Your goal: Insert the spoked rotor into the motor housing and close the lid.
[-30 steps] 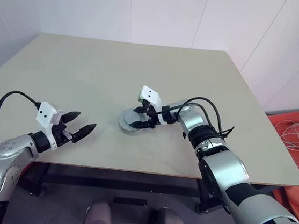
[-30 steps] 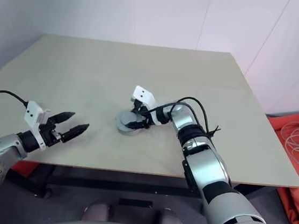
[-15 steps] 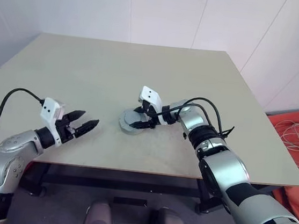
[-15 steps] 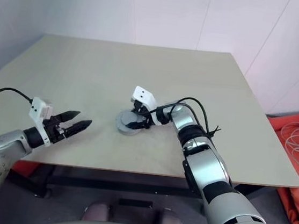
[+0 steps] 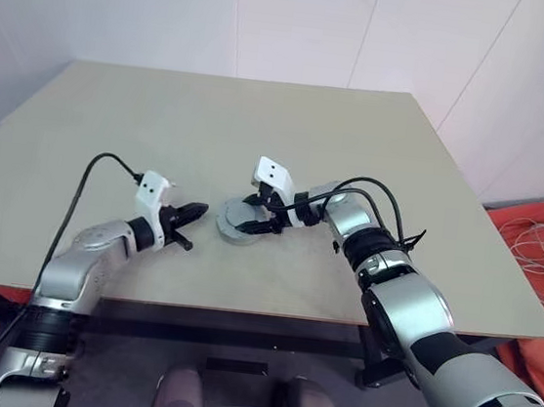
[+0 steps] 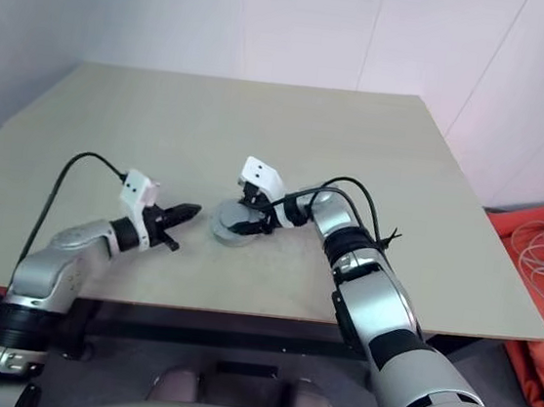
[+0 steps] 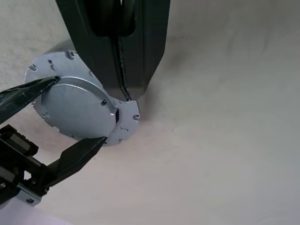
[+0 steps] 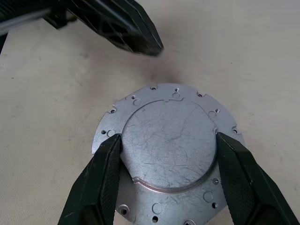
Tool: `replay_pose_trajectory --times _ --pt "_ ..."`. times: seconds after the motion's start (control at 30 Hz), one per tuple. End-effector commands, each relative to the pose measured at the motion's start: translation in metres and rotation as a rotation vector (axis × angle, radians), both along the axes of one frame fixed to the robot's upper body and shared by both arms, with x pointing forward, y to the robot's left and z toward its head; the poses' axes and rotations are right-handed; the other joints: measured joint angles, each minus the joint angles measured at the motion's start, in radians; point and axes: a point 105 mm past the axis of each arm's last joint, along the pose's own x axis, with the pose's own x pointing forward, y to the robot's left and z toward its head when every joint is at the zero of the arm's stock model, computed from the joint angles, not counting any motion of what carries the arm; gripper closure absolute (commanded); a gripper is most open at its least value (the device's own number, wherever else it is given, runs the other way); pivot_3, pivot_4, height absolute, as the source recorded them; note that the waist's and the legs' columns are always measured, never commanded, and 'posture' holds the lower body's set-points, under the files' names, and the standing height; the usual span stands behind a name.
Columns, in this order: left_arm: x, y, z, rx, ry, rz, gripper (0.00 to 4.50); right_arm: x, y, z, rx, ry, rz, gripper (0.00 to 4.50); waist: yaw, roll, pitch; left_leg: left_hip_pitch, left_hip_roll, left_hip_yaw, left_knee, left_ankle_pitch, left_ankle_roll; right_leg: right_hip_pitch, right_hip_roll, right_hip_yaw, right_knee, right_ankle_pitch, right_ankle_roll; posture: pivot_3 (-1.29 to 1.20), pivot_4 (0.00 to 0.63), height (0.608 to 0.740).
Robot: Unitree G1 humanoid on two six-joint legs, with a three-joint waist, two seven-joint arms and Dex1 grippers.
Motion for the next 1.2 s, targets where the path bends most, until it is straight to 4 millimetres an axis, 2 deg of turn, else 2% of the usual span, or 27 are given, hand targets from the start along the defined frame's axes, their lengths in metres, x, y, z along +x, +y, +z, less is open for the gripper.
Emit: replay_pose_trajectory --times 0.03,0.33,0.67,0.7,0.8,0.9,1.03,1.1,1.2 --pt "0.01 -0.008 0.008 0.014 -0.041 -0.02 4.5 0.003 -0.012 -0.01 -0.062 0.003 -0.037 1.51 0.0 0.0 0.0 0.0 0.0 0.0 0.0 0.0 0.0 0.0 0.0 0.0 0.0 0.0 0.0 0.0 0.0 0.74" --pt "0.008 -0.026 -0.017 0.066 0.045 -0.092 4.5 0.002 -0.011 -0.011 -0.062 0.006 -0.035 1.51 0.0 0.001 0.0 0.0 -0.001 0.0 0.0 0.0 0.0 0.0 -0.001 0.0 0.0 0.0 0.0 0.0 0.0 0.74" --pt "0.008 -0.029 -0.02 0.073 0.064 -0.101 4.5 0.004 -0.011 -0.004 -0.012 0.031 -0.062 1.51 0.001 0.001 -0.001 0.001 -0.004 0.0 -0.001 0.0 0.0 0.001 -0.004 0.0 0.0 0.0 0.001 0.0 0.0 0.74" --pt "0.008 -0.029 -0.02 0.073 0.064 -0.102 4.5 0.002 -0.011 -0.002 -0.005 0.042 -0.047 0.77 0.001 0.001 -0.001 0.001 -0.004 0.0 -0.001 0.0 0.0 0.001 -0.004 0.0 0.0 0.0 0.001 0.0 0.0 0.74" --pt "0.009 -0.03 -0.02 0.074 0.063 -0.105 4.5 0.001 -0.01 0.004 0.018 0.056 -0.033 0.01 0.003 0.001 -0.001 0.001 -0.004 0.0 -0.001 0.0 0.0 0.001 -0.004 0.0 -0.001 0.0 0.001 0.0 0.0 0.74" --pt "0.009 -0.031 -0.019 0.073 0.063 -0.109 4.5 0.003 -0.01 0.013 0.045 0.045 -0.036 0.01 0.004 0.001 -0.001 0.0 -0.004 0.0 -0.001 0.0 0.0 0.001 -0.004 0.0 -0.001 0.0 0.001 0.0 0.0 0.74" --pt "0.01 -0.034 -0.018 0.07 0.062 -0.122 4.5 0.007 -0.014 0.041 0.159 0.058 -0.051 0.01 0.01 0.002 0.0 -0.002 -0.004 0.0 -0.002 0.0 0.001 -0.001 -0.004 0.0 -0.002 0.0 0.001 0.0 0.0 0.74" --pt "0.01 -0.035 -0.018 0.07 0.063 -0.126 4.5 0.01 -0.023 0.052 0.211 0.099 -0.091 0.01 0.015 0.002 0.0 -0.005 -0.004 0.0 -0.002 0.0 0.001 -0.003 -0.004 0.0 -0.002 0.002 -0.004 0.0 0.0 0.74" --pt "0.009 -0.036 -0.018 0.072 0.063 -0.134 4.5 0.008 -0.042 0.059 0.278 0.26 -0.155 0.01 0.025 0.002 0.0 -0.006 -0.004 0.0 -0.002 -0.001 0.001 -0.003 -0.004 -0.001 -0.004 0.003 -0.005 0.0 0.0 0.74"
